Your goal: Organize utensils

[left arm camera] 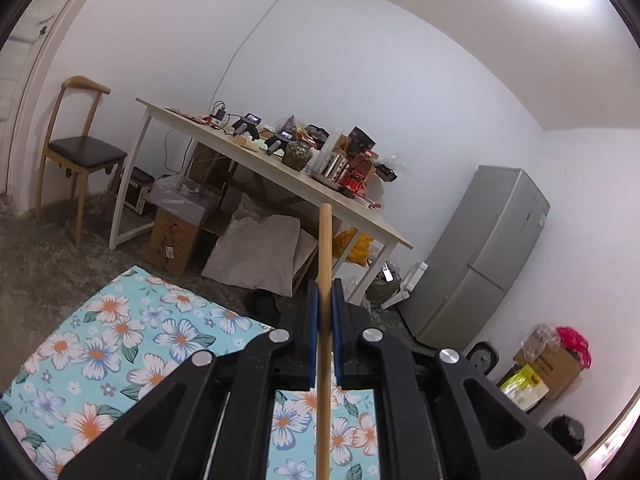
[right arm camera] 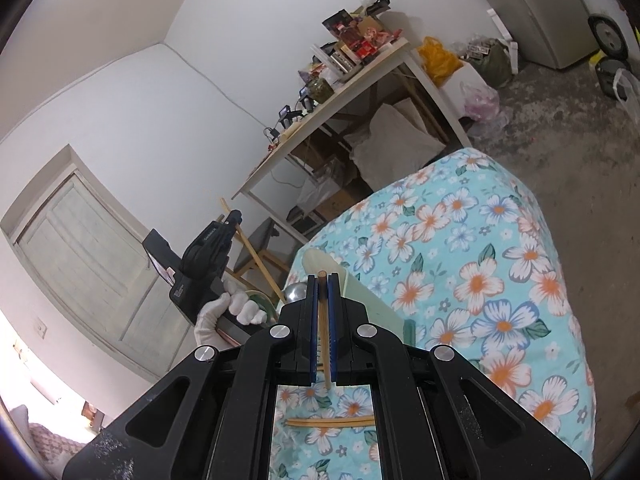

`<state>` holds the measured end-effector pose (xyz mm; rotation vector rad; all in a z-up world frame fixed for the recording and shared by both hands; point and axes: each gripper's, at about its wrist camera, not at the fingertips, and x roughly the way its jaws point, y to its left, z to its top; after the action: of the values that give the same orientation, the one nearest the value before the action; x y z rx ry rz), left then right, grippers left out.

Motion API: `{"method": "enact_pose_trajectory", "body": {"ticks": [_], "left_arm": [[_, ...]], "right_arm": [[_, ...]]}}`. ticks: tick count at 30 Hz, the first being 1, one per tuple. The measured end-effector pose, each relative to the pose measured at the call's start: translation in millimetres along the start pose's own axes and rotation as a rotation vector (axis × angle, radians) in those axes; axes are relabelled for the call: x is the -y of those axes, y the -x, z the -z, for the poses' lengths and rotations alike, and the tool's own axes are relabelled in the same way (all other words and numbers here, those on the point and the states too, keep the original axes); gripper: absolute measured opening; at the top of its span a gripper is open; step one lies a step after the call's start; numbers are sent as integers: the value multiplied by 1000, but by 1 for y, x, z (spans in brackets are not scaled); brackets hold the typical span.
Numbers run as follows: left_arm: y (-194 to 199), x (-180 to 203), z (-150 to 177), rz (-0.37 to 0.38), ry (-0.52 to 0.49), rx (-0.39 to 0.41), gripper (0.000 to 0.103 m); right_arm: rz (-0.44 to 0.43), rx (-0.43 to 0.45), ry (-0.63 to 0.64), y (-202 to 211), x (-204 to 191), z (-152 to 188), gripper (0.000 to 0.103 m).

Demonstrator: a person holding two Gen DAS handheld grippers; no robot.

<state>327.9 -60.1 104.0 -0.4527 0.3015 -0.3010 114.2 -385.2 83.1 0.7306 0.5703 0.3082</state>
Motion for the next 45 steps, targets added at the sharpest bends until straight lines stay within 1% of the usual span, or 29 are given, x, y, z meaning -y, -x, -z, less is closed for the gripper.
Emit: {"method": "enact_pose_trajectory", "body": {"ticks": [4,6,7,14,19,22,26,29,31,33,35,38,42,45], "left_arm": [[4,7,1,-8,-53,-16,7],[7,9,2,-11,-70,-21,15],[7,8,3,-14,-74,-26,17],[28,-10,-1,-39,-24,-46,29],[61,-21,-5,-30,-21,-48,38],[88,-28,-5,-16,-32,-49,47],[124,-40,1,-5,-74,-67,55],[147,-50,15,-6,-120,-102,57],[161,-59,28,-22,-156,-131,57],[172,-67,42,-42,-175,-157,58],[181,-77,53,-51,-185,-185,58],[194,-90,67,-68,-189,-207,58],[204,-105,73,-78,-171,-214,58],[208,-113,73,-86,-159,-204,58]], "right_arm": [[-1,1,1,1,0,0,3],[-1,5,5,1,-2,0,3],[-3,8,8,2,-3,1,3],[-11,38,57,16,-20,0,3],[-52,80,166,29,-56,-12,3],[-81,106,247,33,-84,-23,3],[-101,119,353,24,-121,-42,3],[-107,117,412,11,-143,-52,3],[-97,111,466,-2,-160,-55,3],[-66,100,524,-17,-173,-54,3],[-41,85,562,-30,-179,-50,3],[22,69,628,-51,-184,-39,3],[86,57,695,-66,-188,-22,3],[126,71,758,-68,-194,-11,3]]}}
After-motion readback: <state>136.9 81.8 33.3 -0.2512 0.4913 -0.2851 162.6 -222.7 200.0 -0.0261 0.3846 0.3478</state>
